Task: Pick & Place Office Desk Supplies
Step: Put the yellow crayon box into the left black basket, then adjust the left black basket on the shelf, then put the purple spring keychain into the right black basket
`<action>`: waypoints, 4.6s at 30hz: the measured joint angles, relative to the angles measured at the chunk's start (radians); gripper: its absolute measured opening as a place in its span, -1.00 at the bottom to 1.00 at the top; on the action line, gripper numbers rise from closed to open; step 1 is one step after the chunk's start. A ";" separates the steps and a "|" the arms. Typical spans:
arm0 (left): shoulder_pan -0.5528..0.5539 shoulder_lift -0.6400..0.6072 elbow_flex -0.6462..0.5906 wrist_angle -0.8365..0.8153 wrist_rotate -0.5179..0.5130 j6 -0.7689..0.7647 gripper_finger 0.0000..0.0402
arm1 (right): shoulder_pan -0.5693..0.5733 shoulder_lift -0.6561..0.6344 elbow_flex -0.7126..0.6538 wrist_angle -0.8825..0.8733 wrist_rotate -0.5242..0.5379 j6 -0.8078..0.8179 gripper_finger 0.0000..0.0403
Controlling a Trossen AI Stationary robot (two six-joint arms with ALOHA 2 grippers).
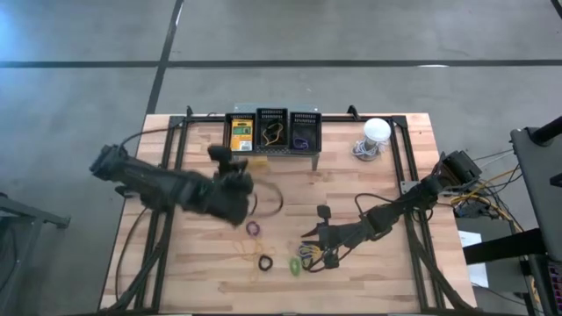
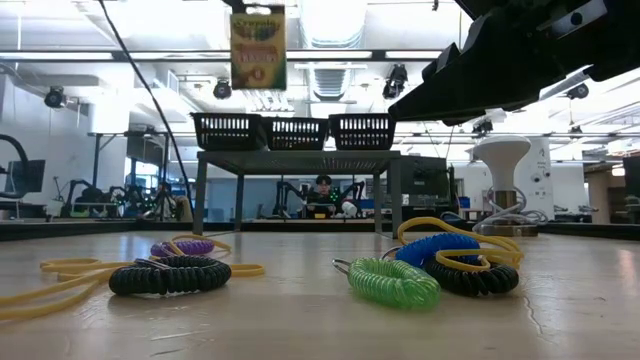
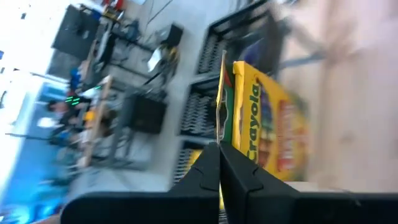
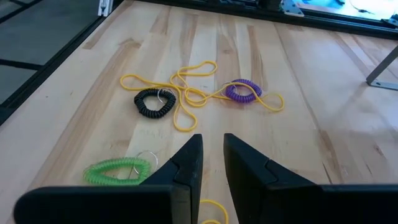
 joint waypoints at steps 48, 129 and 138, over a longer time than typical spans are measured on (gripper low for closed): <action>0.530 -0.226 -0.411 0.510 0.275 0.851 -0.81 | 0.000 0.000 -0.016 0.013 0.000 0.014 -0.71; -0.363 0.124 -1.018 1.540 0.214 -0.591 -1.00 | -0.102 0.071 0.078 0.065 -0.090 0.072 -0.33; -0.326 0.083 -0.964 1.142 0.306 -1.061 -1.00 | -0.186 0.363 0.386 -0.170 -0.110 0.114 -0.12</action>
